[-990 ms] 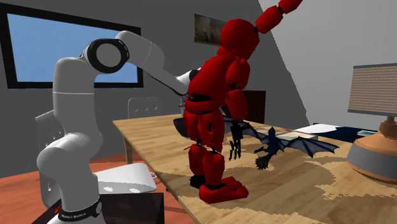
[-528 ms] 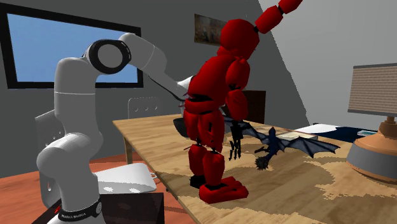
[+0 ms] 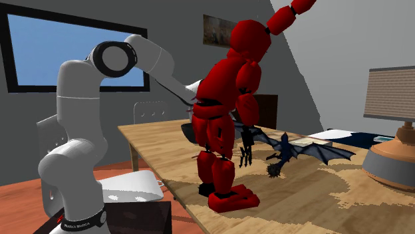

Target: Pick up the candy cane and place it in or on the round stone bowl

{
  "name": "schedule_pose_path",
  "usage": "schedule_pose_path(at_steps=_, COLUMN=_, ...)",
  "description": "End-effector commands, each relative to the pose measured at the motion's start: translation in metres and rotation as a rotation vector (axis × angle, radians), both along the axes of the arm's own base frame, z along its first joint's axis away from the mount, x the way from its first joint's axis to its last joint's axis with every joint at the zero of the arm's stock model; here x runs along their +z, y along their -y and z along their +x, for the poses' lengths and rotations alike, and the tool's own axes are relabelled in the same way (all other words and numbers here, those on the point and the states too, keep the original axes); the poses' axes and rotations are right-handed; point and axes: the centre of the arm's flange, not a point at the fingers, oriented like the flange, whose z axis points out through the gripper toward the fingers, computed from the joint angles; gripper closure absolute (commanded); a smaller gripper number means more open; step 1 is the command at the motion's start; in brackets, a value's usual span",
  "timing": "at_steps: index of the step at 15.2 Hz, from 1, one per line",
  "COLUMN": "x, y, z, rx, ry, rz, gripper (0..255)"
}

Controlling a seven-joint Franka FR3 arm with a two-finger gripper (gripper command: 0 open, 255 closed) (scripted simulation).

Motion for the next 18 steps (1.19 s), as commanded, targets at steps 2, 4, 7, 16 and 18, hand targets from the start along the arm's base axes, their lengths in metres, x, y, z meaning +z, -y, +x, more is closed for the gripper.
schedule_pose_path(at_steps=2, x=0.0, y=0.0, z=0.0, rx=0.0, ry=0.0, rz=0.0, gripper=255)
schedule_pose_path(at_steps=4, x=0.0, y=0.0, z=0.0, rx=0.0, ry=0.0, rz=0.0, gripper=255)
schedule_pose_path(at_steps=7, x=0.0, y=0.0, z=0.0, rx=0.0, ry=0.0, rz=0.0, gripper=255)
schedule_pose_path(at_steps=16, x=0.002, y=0.082, z=-0.002, rx=0.0, ry=-0.076, rz=0.344, gripper=0)
schedule_pose_path(at_steps=18, x=-0.008, y=0.082, z=-0.002, rx=0.0, ry=-0.076, rz=0.344, gripper=0)
